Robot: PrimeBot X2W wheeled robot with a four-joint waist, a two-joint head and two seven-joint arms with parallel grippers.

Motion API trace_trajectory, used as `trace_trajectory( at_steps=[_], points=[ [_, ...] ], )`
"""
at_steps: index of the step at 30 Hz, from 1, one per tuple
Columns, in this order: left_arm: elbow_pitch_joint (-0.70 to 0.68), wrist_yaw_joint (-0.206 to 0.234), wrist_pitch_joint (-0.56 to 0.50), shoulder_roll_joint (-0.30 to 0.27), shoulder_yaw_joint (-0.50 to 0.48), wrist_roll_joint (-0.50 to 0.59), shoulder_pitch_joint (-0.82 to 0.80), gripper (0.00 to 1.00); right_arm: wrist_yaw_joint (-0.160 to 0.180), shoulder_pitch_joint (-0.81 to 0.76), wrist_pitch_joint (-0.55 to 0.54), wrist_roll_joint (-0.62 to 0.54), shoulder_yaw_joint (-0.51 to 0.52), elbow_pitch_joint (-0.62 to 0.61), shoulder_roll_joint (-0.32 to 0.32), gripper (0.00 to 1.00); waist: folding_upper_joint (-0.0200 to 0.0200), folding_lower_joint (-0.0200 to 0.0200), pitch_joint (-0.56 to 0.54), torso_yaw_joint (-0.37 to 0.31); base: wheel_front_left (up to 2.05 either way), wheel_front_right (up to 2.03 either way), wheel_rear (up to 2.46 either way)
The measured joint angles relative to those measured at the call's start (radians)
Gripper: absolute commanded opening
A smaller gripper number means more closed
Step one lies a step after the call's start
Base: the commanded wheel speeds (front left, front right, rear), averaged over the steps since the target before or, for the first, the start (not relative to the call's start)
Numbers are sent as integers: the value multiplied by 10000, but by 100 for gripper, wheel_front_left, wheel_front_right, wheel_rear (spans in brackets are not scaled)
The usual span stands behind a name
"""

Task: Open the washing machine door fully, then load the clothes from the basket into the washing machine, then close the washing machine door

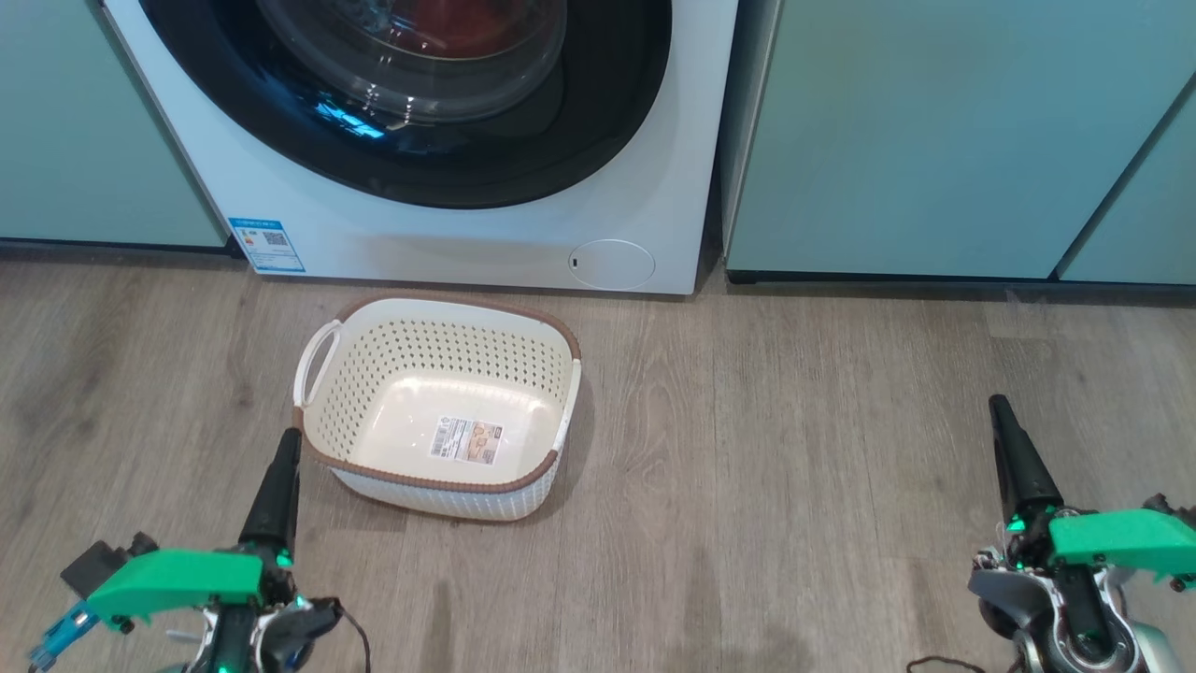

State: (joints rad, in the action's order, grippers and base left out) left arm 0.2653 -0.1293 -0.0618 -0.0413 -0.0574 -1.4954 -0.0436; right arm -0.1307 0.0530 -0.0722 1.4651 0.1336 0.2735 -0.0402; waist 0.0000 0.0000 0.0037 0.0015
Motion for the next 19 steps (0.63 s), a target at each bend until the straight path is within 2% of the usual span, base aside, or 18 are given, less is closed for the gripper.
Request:
trace_trajectory(
  at_steps=[11,19],
  points=[
    [86,0,-337,0,-73,-1166,-60,0,0,1,-349,1333,0,33,0,0,0,0,-6,-15,0,0,0],
    [90,0,-339,0,-82,-1168,-168,0,0,2,-349,1377,0,35,0,0,0,0,-6,-15,0,0,0]
  ],
)
